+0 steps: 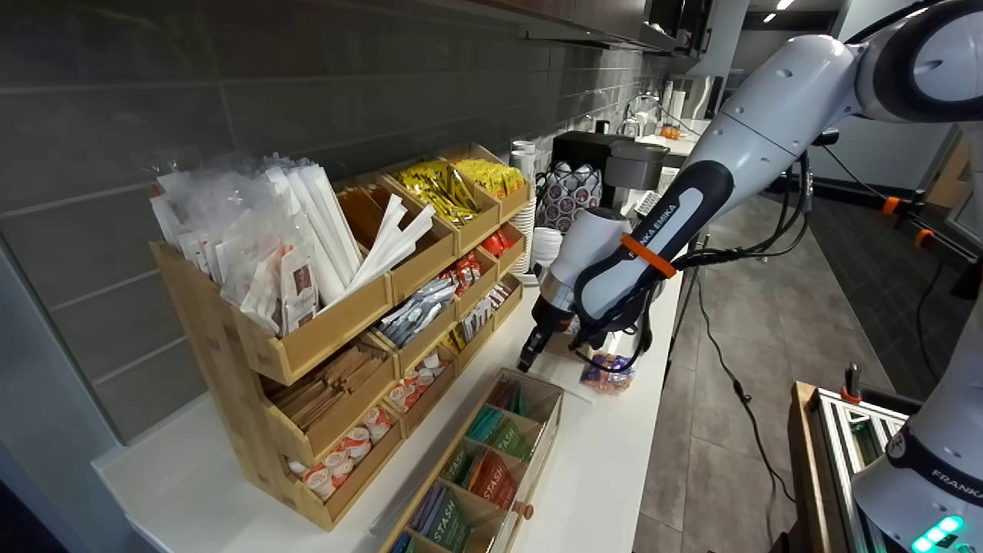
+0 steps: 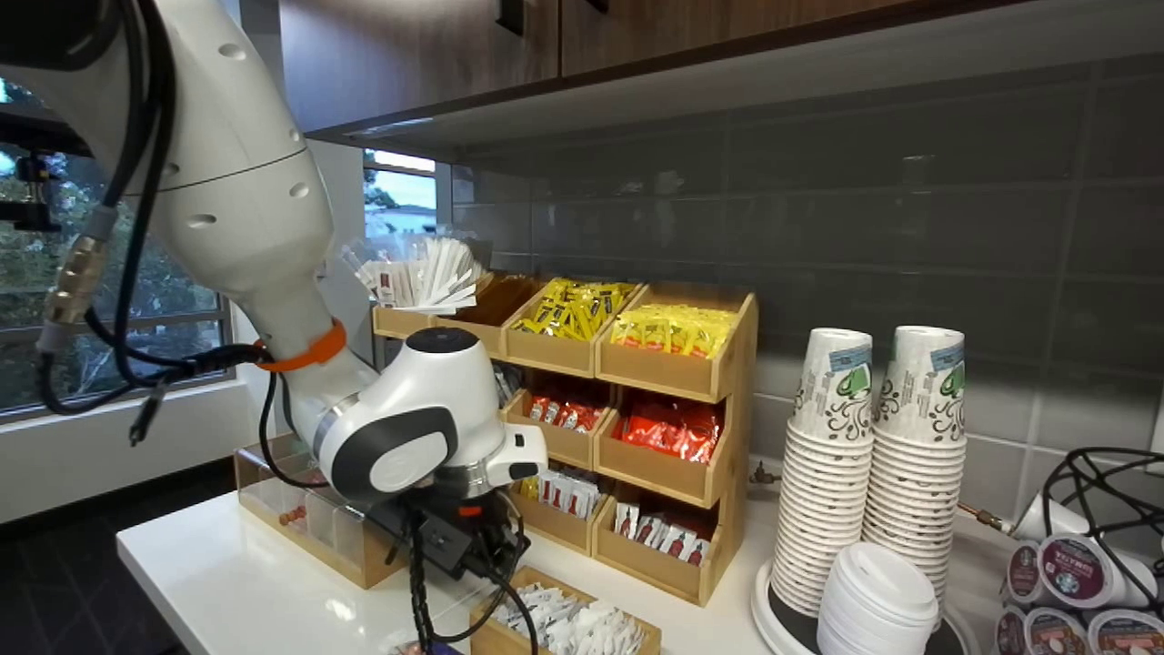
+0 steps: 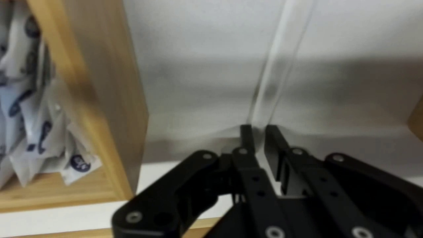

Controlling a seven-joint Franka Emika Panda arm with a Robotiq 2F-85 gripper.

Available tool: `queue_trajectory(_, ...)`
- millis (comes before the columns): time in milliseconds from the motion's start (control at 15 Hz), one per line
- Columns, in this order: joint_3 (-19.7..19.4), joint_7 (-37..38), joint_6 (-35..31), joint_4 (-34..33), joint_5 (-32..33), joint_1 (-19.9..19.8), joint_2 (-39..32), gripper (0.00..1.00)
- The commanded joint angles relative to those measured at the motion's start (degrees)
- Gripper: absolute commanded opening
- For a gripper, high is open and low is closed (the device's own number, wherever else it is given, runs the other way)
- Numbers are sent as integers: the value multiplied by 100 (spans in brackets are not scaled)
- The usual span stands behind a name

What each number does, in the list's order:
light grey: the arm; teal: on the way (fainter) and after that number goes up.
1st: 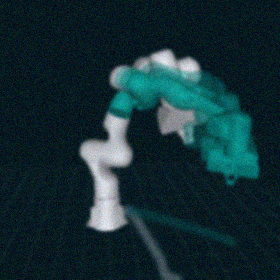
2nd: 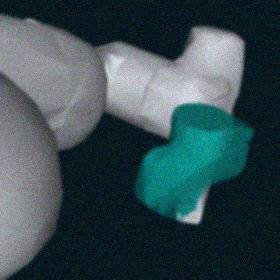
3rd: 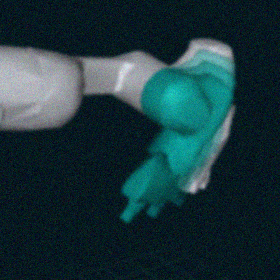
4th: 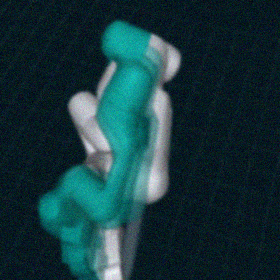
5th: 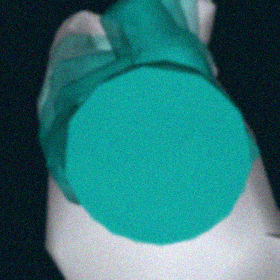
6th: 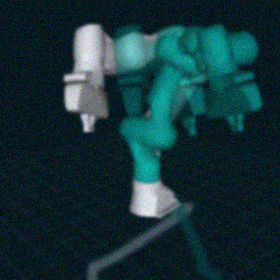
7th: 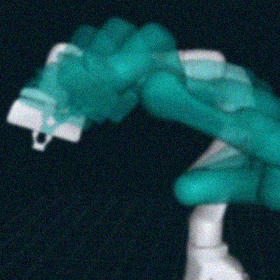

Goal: Move the right wooden box to the right, then put the white object on the top shelf

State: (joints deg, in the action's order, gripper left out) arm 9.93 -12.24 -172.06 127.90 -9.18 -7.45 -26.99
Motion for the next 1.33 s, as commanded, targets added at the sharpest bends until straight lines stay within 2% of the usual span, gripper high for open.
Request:
queue_trajectory(0, -76, 239, -46, -63, 159, 99, -114, 0)
queue_trajectory(333, -68, 335, -26, -80, 157, 124, -91, 0)
queue_trajectory(667, 214, 421, -22, 76, -30, -9, 220, 0)
queue_trajectory(1000, 501, 379, -346, 568, -206, -99, 931, 0)
queue_trajectory(1267, 417, 368, -695, 1227, -165, -12, 1762, 0)
